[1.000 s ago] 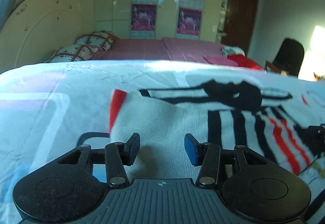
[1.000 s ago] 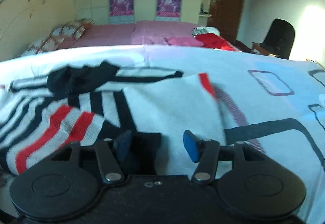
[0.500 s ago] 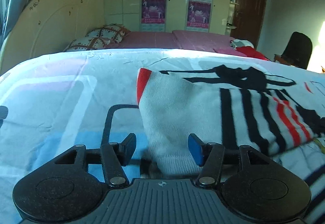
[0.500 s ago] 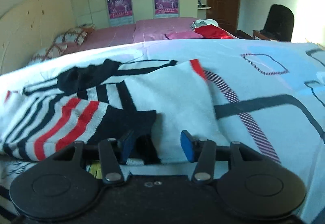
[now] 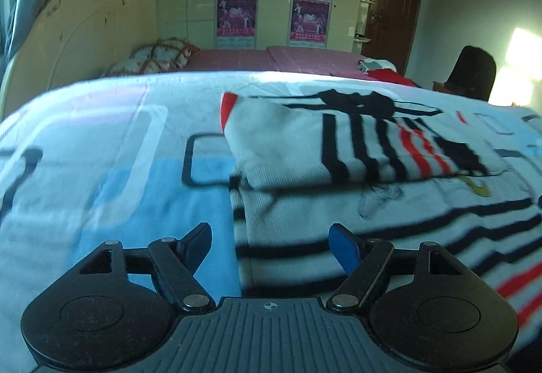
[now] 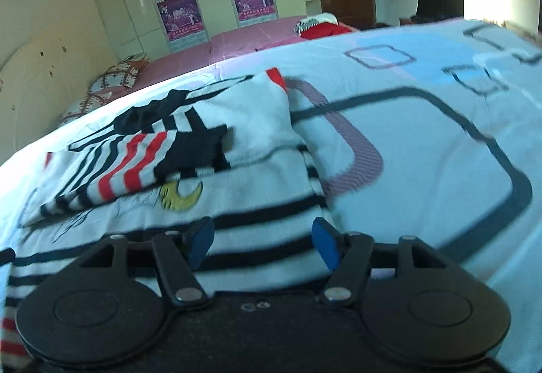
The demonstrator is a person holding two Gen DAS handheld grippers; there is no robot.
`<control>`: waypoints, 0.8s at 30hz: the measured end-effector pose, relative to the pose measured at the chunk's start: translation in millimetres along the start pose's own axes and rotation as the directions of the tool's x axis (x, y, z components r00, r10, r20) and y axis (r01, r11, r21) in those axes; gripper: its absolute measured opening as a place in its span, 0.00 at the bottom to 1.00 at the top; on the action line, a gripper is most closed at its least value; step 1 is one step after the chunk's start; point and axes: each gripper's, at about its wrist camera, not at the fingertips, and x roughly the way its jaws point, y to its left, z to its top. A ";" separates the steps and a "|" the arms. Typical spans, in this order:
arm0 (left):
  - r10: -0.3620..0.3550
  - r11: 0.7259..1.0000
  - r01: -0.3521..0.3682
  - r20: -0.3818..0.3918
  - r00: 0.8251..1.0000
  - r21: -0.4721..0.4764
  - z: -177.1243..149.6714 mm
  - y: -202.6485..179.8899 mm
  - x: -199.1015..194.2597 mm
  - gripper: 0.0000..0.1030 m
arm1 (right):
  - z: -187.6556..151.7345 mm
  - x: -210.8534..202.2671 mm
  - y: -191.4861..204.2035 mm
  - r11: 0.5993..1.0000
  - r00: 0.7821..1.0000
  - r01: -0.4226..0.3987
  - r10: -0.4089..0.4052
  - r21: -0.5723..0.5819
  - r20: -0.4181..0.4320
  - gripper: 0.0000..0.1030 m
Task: Fold small clothes
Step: 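Smooth the folded sweater side with the left gripper while the right gripper pats the sleeves, then grasp the side edge of the striped sweater with both grippers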
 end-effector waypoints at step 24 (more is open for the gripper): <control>-0.398 0.692 0.328 0.039 0.917 -0.643 -166.8 2.9 -85.5 0.37 | -113.0 -66.8 -127.8 0.757 0.788 -0.500 0.600 0.421 -0.142 0.41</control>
